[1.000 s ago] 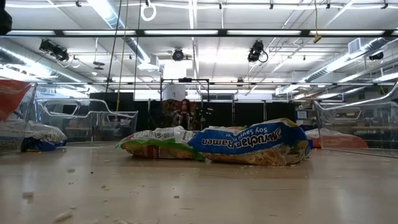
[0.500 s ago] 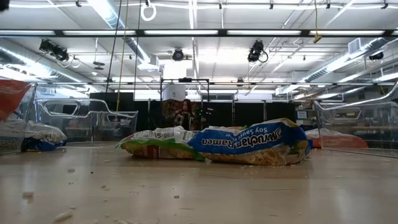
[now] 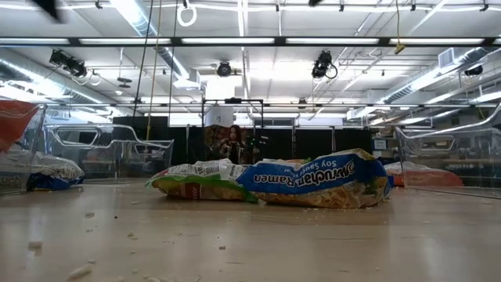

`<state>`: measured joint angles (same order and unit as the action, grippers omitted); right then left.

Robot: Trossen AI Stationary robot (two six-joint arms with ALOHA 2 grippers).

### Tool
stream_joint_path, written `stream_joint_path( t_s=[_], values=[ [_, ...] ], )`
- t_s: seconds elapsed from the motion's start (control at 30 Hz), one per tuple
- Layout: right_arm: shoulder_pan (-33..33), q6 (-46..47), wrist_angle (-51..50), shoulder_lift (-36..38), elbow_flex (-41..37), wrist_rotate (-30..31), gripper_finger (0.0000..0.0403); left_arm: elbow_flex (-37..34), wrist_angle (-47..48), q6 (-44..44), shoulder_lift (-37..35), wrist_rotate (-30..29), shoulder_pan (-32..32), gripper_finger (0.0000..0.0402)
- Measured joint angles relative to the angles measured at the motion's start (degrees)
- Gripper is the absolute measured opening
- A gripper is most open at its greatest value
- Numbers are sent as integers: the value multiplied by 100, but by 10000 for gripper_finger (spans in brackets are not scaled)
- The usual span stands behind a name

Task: Sort Maruchan noodles
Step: Put the orange noodle pack into the bottom left transparent bin

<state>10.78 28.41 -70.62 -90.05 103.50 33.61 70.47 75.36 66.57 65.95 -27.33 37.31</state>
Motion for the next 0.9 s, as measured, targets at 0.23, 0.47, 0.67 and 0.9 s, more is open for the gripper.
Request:
stream_joint_path(
  t_s=[0.23,0.47,0.67,0.9],
  values=[
    [-1238,802,217,-7,-1102,-410,202,-494,-3099,-3127,-230,-294,-2121,201],
    [-2981,1324,-553,-9,-1782,-801,223,-924,-5384,-4963,-218,1060,-4086,198],
    [-4295,1469,-209,-5,-2720,-1172,223,-1103,-5506,-5382,-216,2120,-5560,198],
    [-5283,1524,1017,-5,-4037,-2178,222,-1101,-5505,-5572,-284,2780,-6302,198]
  ],
)
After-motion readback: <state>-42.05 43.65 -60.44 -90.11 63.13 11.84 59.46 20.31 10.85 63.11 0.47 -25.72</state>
